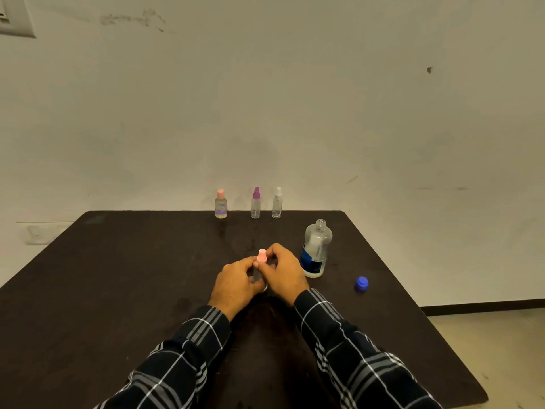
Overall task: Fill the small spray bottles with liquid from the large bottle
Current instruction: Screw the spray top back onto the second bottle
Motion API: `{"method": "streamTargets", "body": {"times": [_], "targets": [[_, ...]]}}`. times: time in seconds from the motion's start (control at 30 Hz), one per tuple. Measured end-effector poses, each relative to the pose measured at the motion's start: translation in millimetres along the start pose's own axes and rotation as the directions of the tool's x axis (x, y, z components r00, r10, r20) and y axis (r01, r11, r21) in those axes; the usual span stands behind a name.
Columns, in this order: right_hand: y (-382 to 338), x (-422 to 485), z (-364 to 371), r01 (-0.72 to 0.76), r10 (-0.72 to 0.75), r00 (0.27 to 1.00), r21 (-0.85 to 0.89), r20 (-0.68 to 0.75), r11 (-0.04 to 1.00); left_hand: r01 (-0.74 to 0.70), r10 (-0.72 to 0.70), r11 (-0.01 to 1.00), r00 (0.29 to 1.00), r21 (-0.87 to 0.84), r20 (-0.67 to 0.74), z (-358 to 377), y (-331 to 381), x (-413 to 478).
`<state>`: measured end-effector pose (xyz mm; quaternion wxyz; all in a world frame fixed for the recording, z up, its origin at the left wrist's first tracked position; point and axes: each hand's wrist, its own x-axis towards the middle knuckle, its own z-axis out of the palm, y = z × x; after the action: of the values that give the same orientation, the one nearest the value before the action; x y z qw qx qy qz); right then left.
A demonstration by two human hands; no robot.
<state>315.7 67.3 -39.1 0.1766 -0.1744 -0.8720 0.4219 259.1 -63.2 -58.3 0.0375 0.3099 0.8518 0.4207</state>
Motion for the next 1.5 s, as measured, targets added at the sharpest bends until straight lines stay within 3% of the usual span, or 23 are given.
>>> {"method": "streamTargets", "body": {"times": [0.17,0.2,0.27,0.33,0.4,0.5,0.63,0.97,1.23,1.5], "targets": [[10,-23,5,-0.032,0.04,0.99,0.057,-0.137,0.998,-0.005,0.005,1.0,1.0,0.017,-0.009,0,-1,2],[15,-28,1,-0.073,0.094,0.964,0.091,-0.25,0.993,-0.002,0.002,1.0,1.0,0.025,-0.008,0,-1,2],[25,-35,-11,-0.2,0.24,0.833,0.134,-0.499,0.971,0.004,-0.004,0.999,1.0,0.032,-0.015,1,-2,2],[37,-31,-23,-0.34,0.358,0.742,0.142,-0.566,0.93,0.009,-0.008,0.999,1.0,0.037,-0.02,2,-3,4],[51,-20,-32,-0.393,0.386,0.779,0.095,-0.494,0.915,0.006,-0.006,0.999,1.0,0.041,-0.011,2,-4,6],[70,-4,-41,-0.344,0.346,0.881,0.067,-0.323,0.937,0.008,-0.008,0.999,1.0,0.049,0.001,1,-5,11],[81,8,-49,-0.295,0.278,0.927,-0.03,-0.253,0.955,0.014,-0.013,0.998,1.0,0.058,-0.021,0,-11,23],[89,36,-51,-0.262,0.219,0.957,-0.24,-0.191,0.935,0.092,-0.089,0.989,0.996,0.117,-0.028,-14,-32,102],[93,40,-49,-0.266,0.223,0.957,-0.26,-0.184,0.928,0.182,-0.152,0.962,0.977,0.205,-0.152,-24,-56,175],[91,43,-49,-0.279,0.239,0.955,-0.259,-0.176,0.925,0.195,-0.166,0.968,0.969,0.156,-0.182,-11,-64,229]]}}
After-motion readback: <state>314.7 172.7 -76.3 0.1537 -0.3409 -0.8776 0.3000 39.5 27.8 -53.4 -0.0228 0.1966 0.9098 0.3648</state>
